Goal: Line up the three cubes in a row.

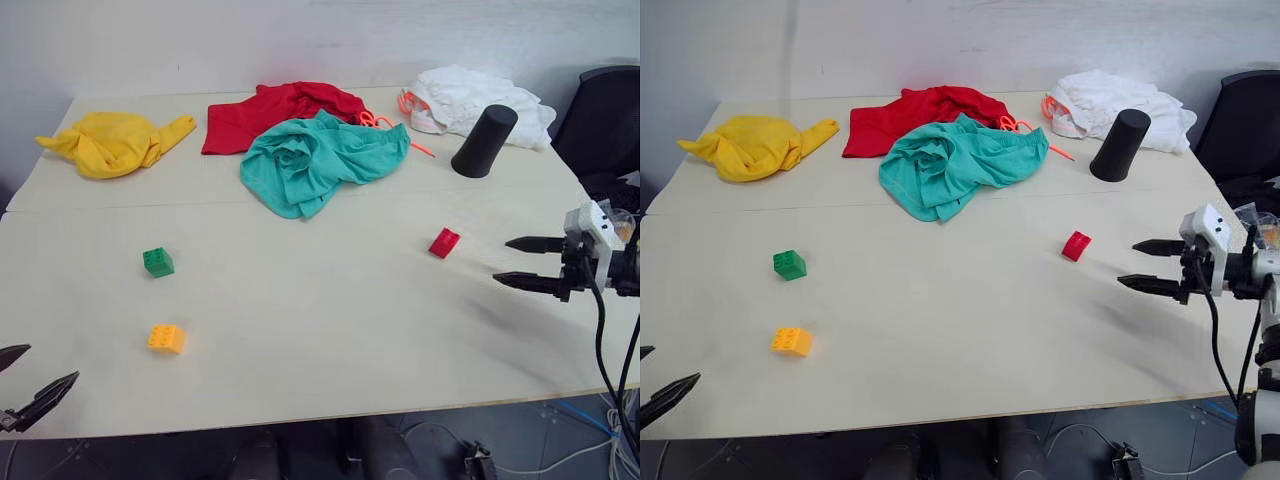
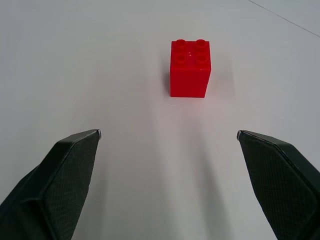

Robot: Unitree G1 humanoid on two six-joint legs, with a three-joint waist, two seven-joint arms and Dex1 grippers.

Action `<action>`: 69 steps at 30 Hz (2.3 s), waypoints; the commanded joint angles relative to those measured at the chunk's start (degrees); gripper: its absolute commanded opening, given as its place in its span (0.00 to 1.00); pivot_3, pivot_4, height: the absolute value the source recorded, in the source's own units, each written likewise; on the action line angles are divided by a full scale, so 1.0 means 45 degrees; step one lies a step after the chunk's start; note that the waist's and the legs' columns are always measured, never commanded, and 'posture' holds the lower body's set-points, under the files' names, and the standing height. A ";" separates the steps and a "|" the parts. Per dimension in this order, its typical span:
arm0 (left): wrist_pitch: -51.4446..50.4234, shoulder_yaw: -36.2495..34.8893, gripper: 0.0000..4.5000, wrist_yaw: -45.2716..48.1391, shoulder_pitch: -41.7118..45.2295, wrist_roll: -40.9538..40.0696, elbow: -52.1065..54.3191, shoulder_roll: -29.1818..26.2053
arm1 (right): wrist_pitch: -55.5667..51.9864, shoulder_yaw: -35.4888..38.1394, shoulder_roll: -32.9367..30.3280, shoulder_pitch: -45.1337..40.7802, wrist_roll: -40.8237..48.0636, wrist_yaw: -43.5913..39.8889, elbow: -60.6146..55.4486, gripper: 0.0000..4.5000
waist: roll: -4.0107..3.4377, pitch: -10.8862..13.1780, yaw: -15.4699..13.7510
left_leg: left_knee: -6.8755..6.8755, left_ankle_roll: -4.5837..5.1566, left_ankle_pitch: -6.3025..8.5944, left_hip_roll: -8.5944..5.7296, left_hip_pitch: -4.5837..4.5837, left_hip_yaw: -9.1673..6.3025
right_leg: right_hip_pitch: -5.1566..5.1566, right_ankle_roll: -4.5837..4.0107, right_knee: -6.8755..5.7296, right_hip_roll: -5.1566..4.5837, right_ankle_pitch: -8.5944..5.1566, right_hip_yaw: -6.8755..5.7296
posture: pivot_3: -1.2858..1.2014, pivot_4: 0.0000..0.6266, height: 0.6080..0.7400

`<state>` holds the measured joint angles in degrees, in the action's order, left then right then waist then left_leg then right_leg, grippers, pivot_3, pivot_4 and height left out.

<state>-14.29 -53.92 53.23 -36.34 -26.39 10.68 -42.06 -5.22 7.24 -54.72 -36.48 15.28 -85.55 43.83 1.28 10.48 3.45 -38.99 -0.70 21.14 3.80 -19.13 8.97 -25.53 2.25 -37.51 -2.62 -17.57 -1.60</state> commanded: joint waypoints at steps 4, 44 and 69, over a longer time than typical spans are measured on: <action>0.0034 -0.0172 0.99 -0.0325 0.0253 0.0099 -0.0076 -0.0091 | -0.0277 0.0517 -0.0202 0.0135 0.0380 0.0197 -0.0769 1.00 | 0.0000 0.0000 -0.0002 | 0.0000 -0.0001 0.0001 0.0000 0.0000 0.0000 | 0.0000 0.0000 0.0000 0.0000 0.0000 -0.0001 | 0.52 0.24 1.00; -0.5789 0.6035 0.99 0.1123 0.8617 -0.5732 0.4861 -0.4742 | -0.0059 -0.1039 0.1455 -0.3102 -0.1637 0.2174 0.2313 1.00 | -0.0247 0.0117 -0.0417 | 0.0162 0.0016 -0.0325 -0.0317 -0.0244 -0.0935 | 0.0363 0.0025 0.0223 -0.0430 0.0012 -0.0943 | 0.52 0.24 1.00; -0.5213 1.0464 1.00 0.3233 1.2539 -0.4172 0.4413 -0.4620 | -0.1528 -0.1630 0.1385 0.1989 0.1123 -0.1227 -0.7486 0.34 | -0.0249 0.0121 -0.0463 | 0.0046 -0.0013 -0.0321 -0.0276 -0.0240 -0.0865 | 0.0339 0.0026 0.0138 -0.0350 0.0011 -0.0864 | 0.52 0.24 1.00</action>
<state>-40.29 -7.72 65.51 21.26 -47.57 28.91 -61.81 -10.74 0.26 -46.96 -29.44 16.67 -87.52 21.09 0.15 11.02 1.36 -38.75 -0.78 19.71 2.58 -20.23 5.08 -24.03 2.37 -36.92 -4.18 -17.52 -5.48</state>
